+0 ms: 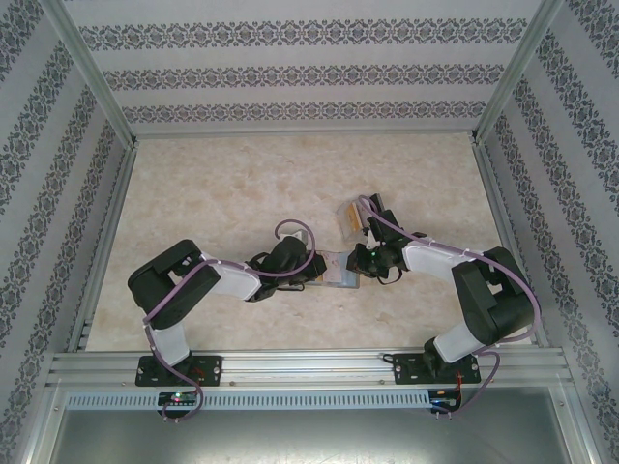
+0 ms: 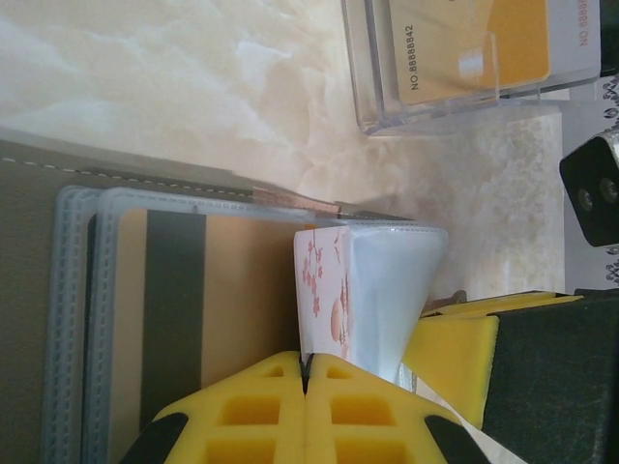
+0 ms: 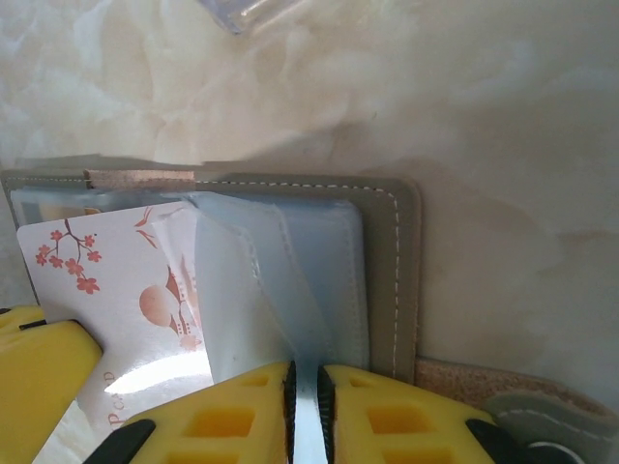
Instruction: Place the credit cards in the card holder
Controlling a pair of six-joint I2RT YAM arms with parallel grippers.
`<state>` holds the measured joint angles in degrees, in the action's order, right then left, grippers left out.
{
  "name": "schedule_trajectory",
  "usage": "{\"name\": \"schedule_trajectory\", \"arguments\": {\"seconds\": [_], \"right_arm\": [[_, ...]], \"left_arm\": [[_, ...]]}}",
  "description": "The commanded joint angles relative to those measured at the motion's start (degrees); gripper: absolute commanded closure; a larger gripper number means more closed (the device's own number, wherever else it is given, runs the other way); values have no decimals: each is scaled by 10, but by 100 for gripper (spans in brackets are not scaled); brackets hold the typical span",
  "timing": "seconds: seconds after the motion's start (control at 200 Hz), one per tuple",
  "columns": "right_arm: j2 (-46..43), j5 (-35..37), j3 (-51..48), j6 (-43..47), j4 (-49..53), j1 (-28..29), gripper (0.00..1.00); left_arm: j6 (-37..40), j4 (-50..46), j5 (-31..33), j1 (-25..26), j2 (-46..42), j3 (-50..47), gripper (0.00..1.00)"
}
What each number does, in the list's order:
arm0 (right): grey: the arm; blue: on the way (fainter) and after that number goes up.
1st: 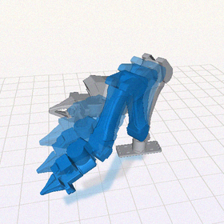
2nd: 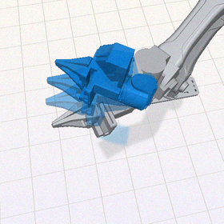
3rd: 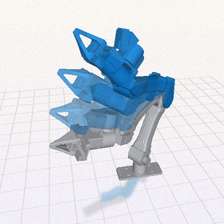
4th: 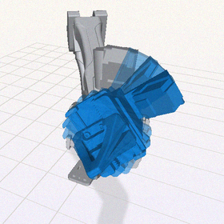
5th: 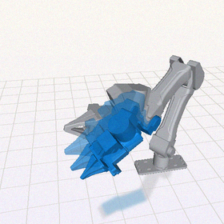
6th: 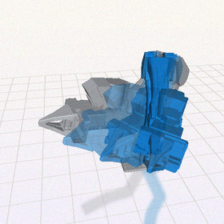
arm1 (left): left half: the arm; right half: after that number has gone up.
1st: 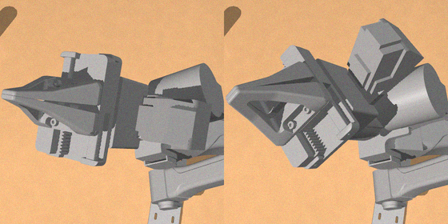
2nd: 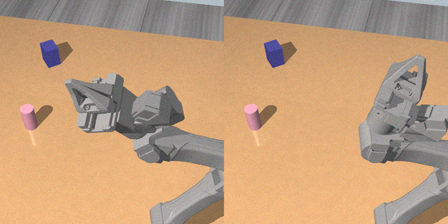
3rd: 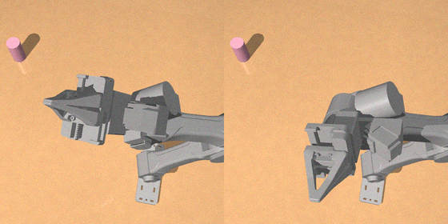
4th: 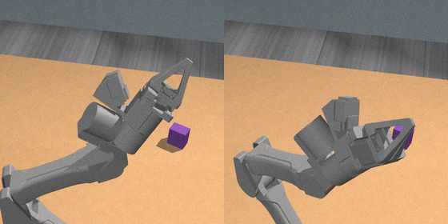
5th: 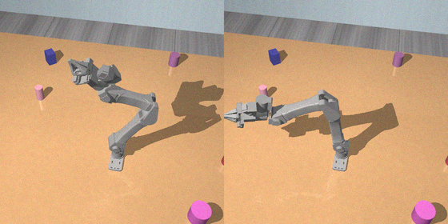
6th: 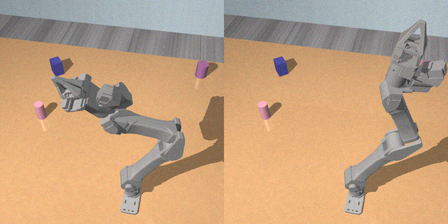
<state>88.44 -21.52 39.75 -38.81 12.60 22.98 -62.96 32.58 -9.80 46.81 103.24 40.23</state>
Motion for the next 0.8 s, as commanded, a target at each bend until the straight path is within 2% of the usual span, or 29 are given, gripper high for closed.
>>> {"name": "schedule_trajectory", "arguments": {"seconds": [0.0,0.375,0.669,0.794], "right_arm": [[27,31,-17,-2,15,-5,81],[12,38,-16,-2,22,-9,80],[18,34,-16,-5,17,-8,80],[15,35,-17,-6,18,-8,79]], "left_arm": [[12,-3,-29,7,19,7,98],[60,-112,0,7,-34,0,100],[41,-51,-65,7,34,39,98],[39,-57,-66,7,41,46,97]]}}
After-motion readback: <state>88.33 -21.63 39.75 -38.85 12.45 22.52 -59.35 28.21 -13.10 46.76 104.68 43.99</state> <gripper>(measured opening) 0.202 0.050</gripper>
